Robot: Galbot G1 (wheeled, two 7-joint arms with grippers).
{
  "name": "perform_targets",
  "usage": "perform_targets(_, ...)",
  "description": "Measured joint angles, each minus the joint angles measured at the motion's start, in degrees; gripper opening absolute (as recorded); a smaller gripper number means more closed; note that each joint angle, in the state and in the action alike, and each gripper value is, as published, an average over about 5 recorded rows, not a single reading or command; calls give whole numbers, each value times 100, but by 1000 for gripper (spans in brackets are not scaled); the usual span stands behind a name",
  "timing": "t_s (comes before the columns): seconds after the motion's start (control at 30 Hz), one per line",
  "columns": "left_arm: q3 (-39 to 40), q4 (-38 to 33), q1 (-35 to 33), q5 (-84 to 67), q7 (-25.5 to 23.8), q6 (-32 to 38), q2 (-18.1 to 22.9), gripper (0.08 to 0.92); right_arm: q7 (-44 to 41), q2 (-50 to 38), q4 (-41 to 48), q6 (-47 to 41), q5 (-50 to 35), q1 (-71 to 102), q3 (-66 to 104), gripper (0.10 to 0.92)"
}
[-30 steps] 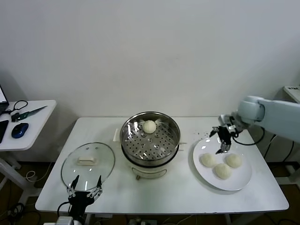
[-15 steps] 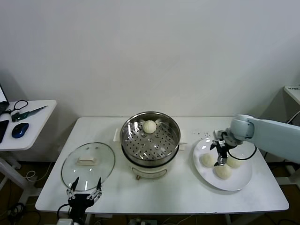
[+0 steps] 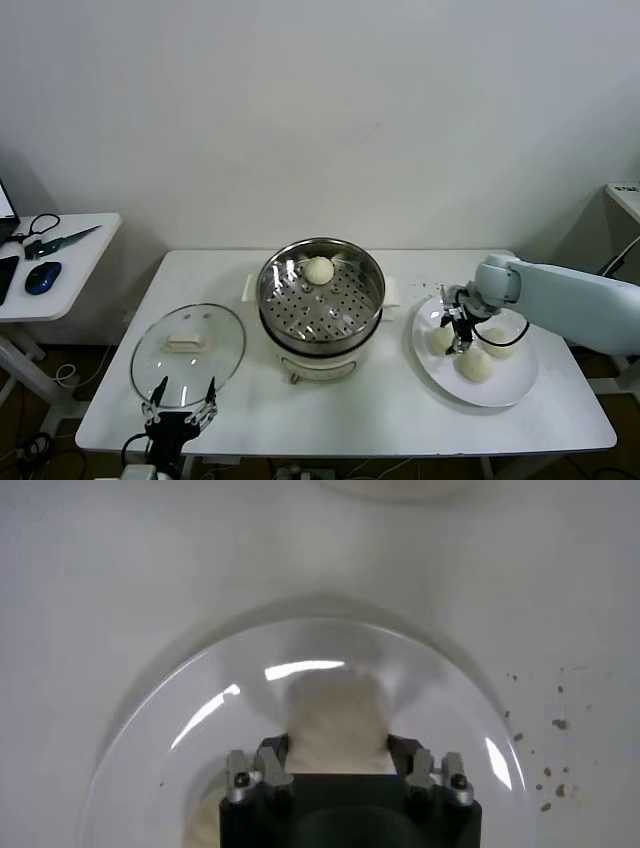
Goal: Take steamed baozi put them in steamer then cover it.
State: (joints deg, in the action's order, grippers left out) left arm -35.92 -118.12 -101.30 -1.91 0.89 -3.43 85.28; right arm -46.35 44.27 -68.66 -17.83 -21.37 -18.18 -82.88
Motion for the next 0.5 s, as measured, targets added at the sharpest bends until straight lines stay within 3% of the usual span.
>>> perform_targets(0.27,18,-56,-32,15,3,16,15,823,-106,-54,-130,73,-152,-407,-173,568)
perform_targets(0.5,37,-124,-47,36,2,19,8,823,-365,114,-417,202,-812,-1896,-993,568)
